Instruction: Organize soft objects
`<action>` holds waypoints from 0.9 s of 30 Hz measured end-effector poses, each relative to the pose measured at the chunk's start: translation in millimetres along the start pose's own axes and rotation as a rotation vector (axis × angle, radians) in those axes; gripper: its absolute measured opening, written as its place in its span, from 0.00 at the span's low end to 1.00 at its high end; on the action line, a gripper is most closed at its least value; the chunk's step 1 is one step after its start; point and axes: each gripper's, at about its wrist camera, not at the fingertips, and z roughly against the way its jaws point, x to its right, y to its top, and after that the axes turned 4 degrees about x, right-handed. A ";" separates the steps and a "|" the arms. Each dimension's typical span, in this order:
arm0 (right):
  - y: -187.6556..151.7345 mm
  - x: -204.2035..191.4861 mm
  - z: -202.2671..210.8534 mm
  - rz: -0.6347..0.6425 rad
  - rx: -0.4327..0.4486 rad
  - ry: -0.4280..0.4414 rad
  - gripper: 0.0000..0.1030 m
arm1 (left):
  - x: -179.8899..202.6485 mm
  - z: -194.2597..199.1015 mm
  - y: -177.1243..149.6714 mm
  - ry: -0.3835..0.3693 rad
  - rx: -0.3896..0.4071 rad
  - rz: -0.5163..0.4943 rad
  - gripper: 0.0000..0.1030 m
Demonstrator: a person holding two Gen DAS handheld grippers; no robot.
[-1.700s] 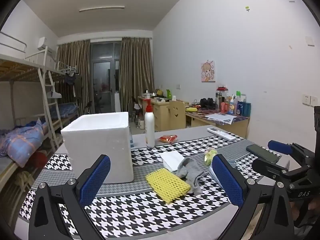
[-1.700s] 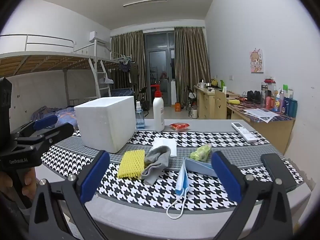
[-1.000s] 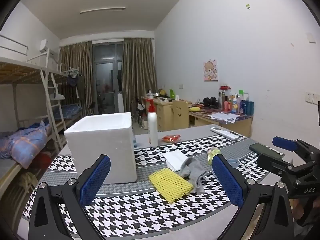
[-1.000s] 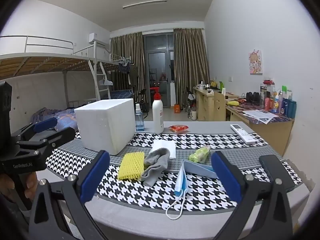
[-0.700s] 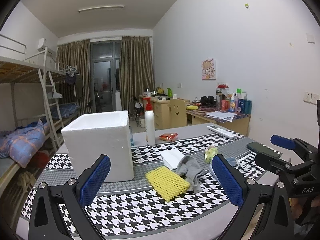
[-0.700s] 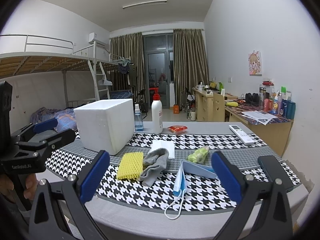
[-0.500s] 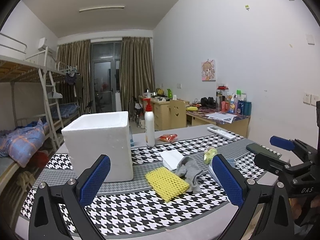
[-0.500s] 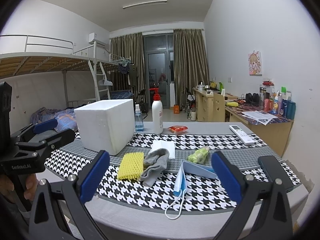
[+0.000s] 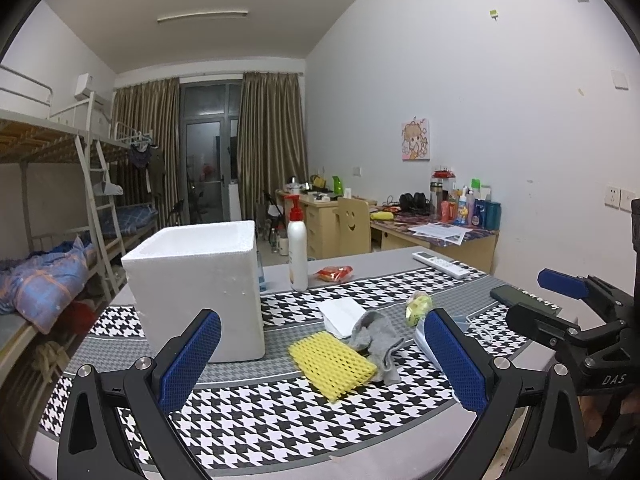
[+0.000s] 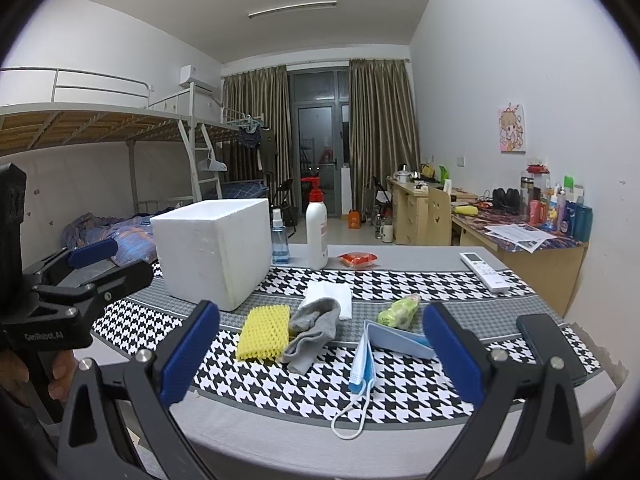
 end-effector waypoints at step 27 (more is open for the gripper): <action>6.2 21.4 -40.4 -0.033 -0.072 -0.002 1.00 | -1.7 -38.1 -1.4 -0.023 -0.084 0.012 0.99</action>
